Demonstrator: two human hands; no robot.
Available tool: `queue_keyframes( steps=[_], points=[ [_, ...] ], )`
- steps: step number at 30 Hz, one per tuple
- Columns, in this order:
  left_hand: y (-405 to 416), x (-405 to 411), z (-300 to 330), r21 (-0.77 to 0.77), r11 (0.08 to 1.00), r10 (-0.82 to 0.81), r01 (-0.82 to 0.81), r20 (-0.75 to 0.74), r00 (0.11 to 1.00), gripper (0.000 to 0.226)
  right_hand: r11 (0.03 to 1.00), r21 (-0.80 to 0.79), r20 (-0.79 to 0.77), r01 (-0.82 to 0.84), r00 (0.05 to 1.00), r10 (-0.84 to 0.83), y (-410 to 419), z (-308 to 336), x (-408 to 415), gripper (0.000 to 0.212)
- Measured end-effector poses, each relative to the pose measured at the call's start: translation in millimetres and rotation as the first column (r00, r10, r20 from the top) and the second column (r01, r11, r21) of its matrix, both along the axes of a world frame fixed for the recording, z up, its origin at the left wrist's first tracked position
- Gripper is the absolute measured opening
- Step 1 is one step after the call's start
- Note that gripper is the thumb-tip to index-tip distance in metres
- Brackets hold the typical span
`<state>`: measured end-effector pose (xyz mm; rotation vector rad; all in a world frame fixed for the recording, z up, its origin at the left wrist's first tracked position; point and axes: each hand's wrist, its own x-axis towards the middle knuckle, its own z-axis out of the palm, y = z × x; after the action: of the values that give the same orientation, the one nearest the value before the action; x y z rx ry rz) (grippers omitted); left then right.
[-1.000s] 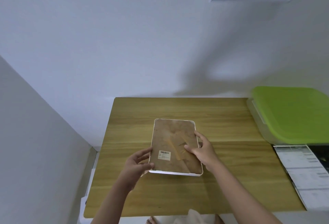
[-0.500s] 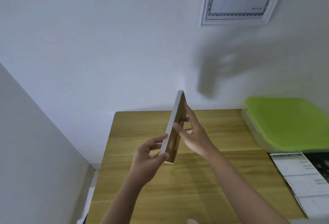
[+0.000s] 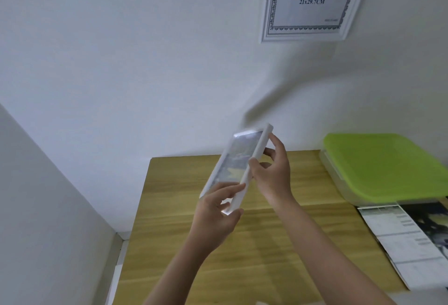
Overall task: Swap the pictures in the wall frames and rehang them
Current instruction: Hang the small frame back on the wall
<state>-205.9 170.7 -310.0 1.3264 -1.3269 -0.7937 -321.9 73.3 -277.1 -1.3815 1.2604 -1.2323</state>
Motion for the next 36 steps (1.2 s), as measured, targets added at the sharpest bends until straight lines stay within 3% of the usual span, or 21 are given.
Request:
queue_keyframes(
  steps=[3, 6, 9, 12, 16, 18, 24, 36],
  points=[
    [-9.2, -3.5, -0.3, -0.030, 0.999, -0.022, 0.025, 0.097, 0.995, 0.053, 0.998, 0.033, 0.176, 0.058, 0.982, -0.063, -1.2, -0.6, -6.7, 0.064],
    [-19.3, -7.3, 2.8, -0.079, 0.995, -0.050, 0.061, 0.128, 0.990, 0.049, 0.993, 0.001, 0.247, 0.114, 0.963, -0.111, -6.6, 3.5, -15.5, 0.065],
    [-33.6, -0.2, 3.5, -0.174, 0.982, 0.112, -0.074, 0.220, 0.969, 0.038, 0.989, -0.049, 0.249, 0.143, 0.960, -0.127, -15.9, 8.8, -32.1, 0.064],
    [-49.5, 14.8, 6.7, -0.150, 0.959, 0.267, -0.240, 0.201, 0.943, 0.037, 0.993, -0.031, 0.296, 0.113, 0.950, -0.099, -26.8, 14.3, -56.6, 0.062],
    [-69.3, 16.2, 22.3, 0.026, 0.993, 0.117, -0.117, 0.028, 0.993, 0.041, 0.998, -0.055, 0.327, 0.033, 0.945, -0.013, -42.6, 18.9, -91.2, 0.063],
    [-77.7, 9.8, 30.1, 0.042, 0.998, 0.053, -0.052, -0.037, 0.998, 0.043, 0.997, -0.071, 0.327, -0.004, 0.945, 0.027, -52.0, 20.0, -107.1, 0.065],
    [-100.1, -29.0, 48.6, 0.000, 1.000, -0.012, 0.012, -0.115, 0.993, 0.056, 0.993, -0.110, 0.399, -0.040, 0.914, 0.081, -87.9, 41.3, -157.6, 0.048],
    [-152.9, -116.8, 85.3, -0.143, 0.989, -0.049, 0.033, -0.105, 0.993, 0.045, 0.971, -0.229, 0.471, 0.068, 0.881, 0.050, -164.1, 86.9, -231.5, 0.042]
  ],
)
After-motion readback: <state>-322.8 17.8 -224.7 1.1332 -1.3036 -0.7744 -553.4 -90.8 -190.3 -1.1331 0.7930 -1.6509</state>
